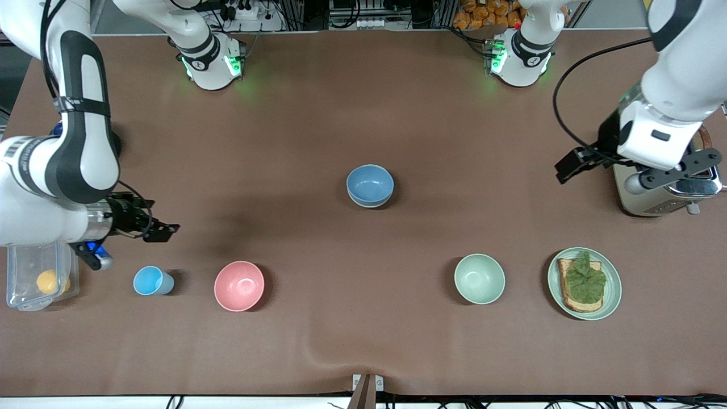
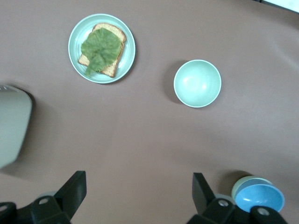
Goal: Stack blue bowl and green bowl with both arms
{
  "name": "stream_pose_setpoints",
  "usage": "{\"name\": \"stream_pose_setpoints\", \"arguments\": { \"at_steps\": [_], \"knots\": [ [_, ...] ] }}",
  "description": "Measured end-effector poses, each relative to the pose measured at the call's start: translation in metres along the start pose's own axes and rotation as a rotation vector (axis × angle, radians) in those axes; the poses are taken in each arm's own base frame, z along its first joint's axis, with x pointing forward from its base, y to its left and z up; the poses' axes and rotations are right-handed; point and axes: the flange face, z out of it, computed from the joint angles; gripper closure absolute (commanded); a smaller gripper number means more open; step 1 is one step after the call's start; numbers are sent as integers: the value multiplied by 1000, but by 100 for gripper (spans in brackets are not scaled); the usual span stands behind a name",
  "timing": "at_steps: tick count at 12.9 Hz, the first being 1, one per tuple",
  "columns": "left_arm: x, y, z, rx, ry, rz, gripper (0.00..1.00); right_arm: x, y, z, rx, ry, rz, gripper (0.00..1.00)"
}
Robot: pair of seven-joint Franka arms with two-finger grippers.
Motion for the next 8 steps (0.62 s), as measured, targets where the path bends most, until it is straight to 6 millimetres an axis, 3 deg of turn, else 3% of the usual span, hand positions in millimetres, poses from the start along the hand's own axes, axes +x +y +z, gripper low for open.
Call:
{"name": "stream_pose_setpoints", "arguments": {
  "at_steps": [2, 5, 8],
  "knots": [
    [3, -20, -7, 16, -4, 65, 0, -7, 8, -40, -15, 46, -110, 0],
    [13, -65, -17, 37, -14, 180, 0, -20, 40, -101, -7, 137, -231, 0],
    [9, -93, -23, 53, -31, 254, 0, -60, 52, -152, 12, 223, -375, 0]
  ]
}}
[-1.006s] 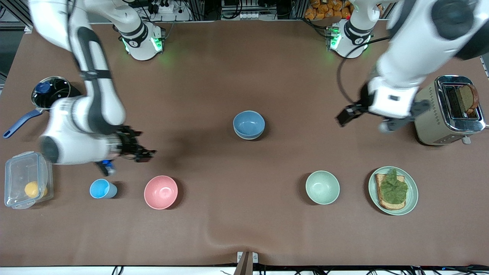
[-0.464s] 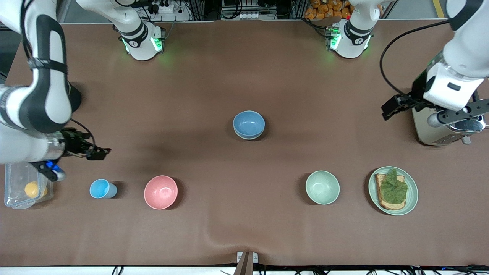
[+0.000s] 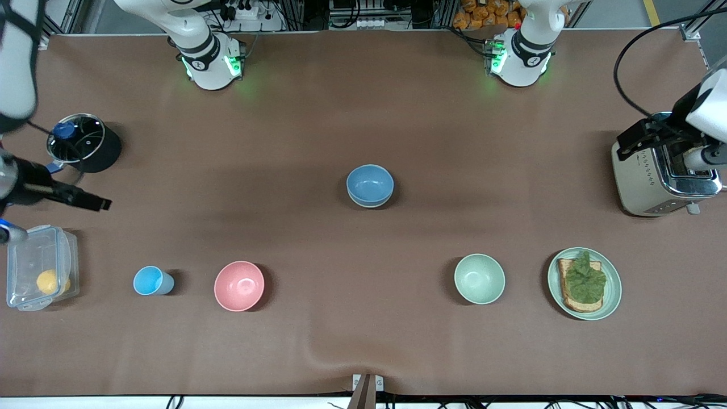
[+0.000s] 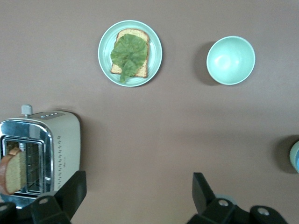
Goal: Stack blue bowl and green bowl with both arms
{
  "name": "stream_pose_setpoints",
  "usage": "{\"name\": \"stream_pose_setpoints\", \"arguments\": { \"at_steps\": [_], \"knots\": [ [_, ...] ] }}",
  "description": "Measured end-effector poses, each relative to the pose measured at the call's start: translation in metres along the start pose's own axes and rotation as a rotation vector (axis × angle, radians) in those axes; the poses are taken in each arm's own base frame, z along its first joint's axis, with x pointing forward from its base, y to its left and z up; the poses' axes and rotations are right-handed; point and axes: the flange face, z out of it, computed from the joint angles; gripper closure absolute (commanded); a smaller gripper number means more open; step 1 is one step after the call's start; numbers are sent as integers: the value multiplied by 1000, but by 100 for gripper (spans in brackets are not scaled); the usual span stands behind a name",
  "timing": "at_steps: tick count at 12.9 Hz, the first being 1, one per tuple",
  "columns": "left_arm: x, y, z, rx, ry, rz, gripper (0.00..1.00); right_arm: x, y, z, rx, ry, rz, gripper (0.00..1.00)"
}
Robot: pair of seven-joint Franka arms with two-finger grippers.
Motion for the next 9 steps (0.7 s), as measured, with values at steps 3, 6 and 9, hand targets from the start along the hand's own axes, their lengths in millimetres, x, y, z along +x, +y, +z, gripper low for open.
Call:
{"name": "stream_pose_setpoints", "arguments": {
  "at_steps": [3, 6, 9],
  "knots": [
    [-15, -20, 5, 10, -30, 36, 0, -28, 5, -48, 43, 73, -115, 0],
    [-28, -13, 9, 17, -43, 52, 0, -55, 12, -83, 65, 125, -150, 0],
    [-37, -7, 8, 15, -44, 61, 0, -74, 13, -101, 55, 158, -187, 0]
  ]
}}
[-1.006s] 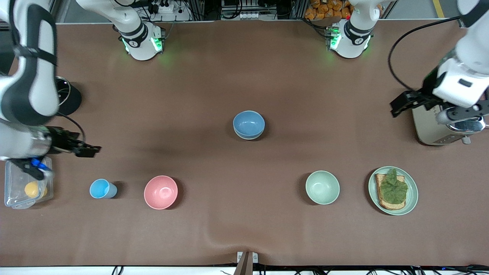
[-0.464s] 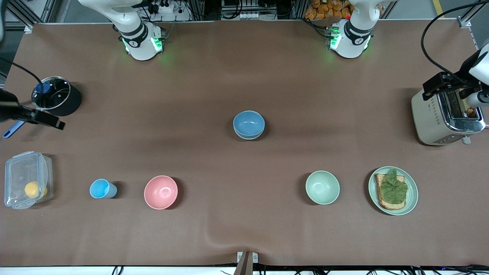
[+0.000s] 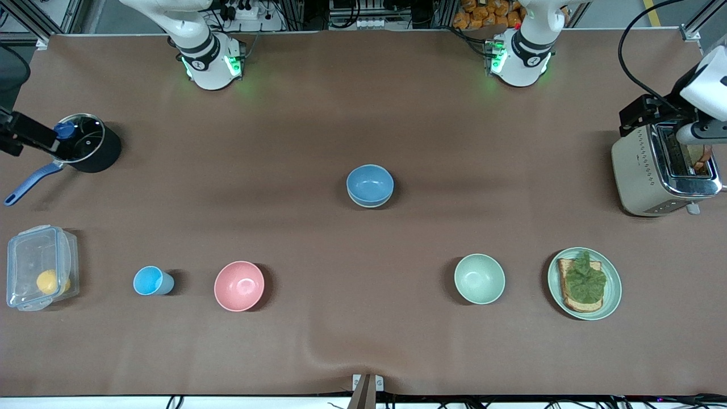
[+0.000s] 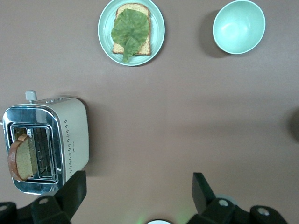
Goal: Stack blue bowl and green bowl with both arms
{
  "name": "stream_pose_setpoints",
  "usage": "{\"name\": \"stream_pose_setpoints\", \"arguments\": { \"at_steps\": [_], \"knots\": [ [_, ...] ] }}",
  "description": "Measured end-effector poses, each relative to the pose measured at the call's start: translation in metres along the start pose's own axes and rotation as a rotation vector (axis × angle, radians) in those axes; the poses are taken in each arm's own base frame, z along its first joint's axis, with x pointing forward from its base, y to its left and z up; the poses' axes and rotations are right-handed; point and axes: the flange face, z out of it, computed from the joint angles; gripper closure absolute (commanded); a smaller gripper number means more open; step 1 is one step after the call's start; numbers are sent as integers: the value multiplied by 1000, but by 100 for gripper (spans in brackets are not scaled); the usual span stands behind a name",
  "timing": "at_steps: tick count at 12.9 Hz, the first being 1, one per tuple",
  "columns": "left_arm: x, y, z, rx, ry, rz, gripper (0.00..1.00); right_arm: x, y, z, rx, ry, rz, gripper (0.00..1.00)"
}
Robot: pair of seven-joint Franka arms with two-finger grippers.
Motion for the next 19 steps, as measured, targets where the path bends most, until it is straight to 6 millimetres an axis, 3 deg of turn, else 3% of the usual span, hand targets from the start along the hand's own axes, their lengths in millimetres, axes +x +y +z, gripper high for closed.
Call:
{"name": "stream_pose_setpoints", "arguments": {
  "at_steps": [5, 11, 19],
  "knots": [
    [-1, 10, 0, -1, 2, 19, 0, -3, -21, 2, -9, -1, -48, 0],
    [2, 8, 0, -3, 29, 16, 0, -7, -19, -5, -12, 10, -45, 0],
    [4, 11, -1, -18, 45, 19, 0, -8, -19, 6, -16, -12, -44, 0]
  ]
}}
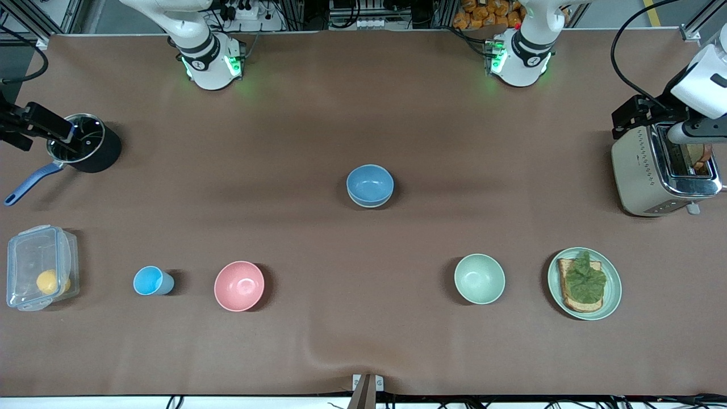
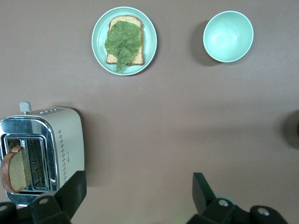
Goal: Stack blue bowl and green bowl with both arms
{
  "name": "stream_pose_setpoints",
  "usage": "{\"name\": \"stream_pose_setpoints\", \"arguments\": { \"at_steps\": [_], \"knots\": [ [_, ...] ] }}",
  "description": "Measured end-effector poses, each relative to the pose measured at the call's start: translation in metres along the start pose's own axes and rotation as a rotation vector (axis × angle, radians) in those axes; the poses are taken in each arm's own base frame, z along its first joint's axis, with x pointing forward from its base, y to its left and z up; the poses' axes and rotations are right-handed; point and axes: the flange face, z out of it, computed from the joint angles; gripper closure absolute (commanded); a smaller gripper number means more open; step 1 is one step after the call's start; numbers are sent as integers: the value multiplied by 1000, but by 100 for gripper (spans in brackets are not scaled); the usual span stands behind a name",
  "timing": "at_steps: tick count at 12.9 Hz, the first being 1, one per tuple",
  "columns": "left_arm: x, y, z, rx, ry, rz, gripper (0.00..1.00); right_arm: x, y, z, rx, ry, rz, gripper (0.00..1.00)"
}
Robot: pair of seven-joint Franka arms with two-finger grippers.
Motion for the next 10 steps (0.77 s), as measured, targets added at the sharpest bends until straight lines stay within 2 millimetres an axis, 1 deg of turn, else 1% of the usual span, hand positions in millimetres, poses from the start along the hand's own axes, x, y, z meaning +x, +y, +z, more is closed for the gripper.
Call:
{"name": "stream_pose_setpoints", "arguments": {
  "at_steps": [4, 6, 8, 10],
  "knots": [
    [0, 5, -6, -44, 13, -83, 0, 0, 0, 2, -2, -4, 0, 0],
    [0, 6, -6, -49, 12, -96, 0, 0, 0, 3, -35, -3, -4, 0],
    [0, 7, -6, -52, 12, -97, 0, 0, -7, 4, -67, 0, -21, 0],
    [0, 8, -6, -52, 12, -96, 0, 0, -9, 4, -72, 2, -25, 0]
  ]
}}
